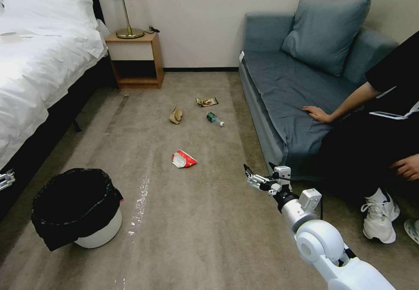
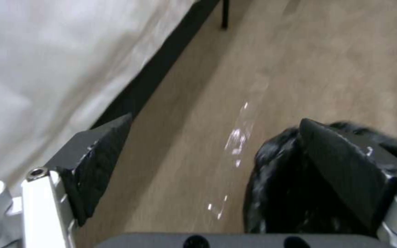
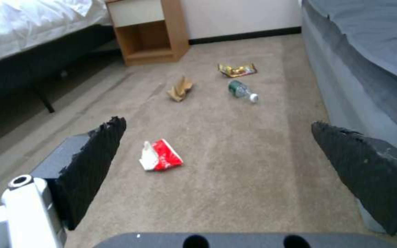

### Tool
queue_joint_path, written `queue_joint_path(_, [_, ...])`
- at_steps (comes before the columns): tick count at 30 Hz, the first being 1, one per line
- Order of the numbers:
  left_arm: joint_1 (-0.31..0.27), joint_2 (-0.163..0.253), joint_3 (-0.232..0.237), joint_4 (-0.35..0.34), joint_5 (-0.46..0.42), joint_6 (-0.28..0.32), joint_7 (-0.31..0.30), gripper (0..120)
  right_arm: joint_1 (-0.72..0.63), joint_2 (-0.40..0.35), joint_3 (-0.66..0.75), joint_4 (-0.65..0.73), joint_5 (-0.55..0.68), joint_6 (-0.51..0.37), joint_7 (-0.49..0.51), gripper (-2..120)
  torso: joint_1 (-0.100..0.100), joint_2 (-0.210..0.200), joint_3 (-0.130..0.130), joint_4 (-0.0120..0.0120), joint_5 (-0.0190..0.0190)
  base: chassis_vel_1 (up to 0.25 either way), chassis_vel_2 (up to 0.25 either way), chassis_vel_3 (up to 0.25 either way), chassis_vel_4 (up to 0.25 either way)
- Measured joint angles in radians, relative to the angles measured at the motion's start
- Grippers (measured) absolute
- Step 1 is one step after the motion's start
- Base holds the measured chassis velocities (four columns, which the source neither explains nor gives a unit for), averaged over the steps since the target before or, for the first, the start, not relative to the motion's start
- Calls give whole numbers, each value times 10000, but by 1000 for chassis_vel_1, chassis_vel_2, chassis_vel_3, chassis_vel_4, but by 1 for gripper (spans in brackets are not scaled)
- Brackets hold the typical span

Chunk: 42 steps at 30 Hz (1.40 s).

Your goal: Pick up the trash bin, then pick up the garbage on the floor and place it into the trash bin.

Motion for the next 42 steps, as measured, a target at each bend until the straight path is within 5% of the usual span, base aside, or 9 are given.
queue_joint_path(8, [-1140,497,1128,1214,-636,418,42,96,-26,385,-49,-354,-337,86,-34,100,0,-1,0,-1,0,0,0,0,0])
queue_joint_path(13, [-1520,576,1615,1449,-754,487,217,96,-33,472,-58,-486,-445,116,-63,100,0,-1,0,-1,1,0,0,0,0])
queue_joint_path(16, [-2219,563,2365,1828,-706,550,459,96,-3,563,-57,-690,-529,163,-96,100,0,-1,0,0,0,0,0,0,0])
queue_joint_path(22, [-3149,474,3124,2341,-511,578,637,96,252,771,-83,-925,-564,187,-103,100,0,0,1,0,0,0,0,0,0])
queue_joint_path(42, [-4025,-86,4165,3138,488,705,997,96,691,1122,-235,-1288,-511,273,-77,100,0,0,0,0,1,0,0,0,0])
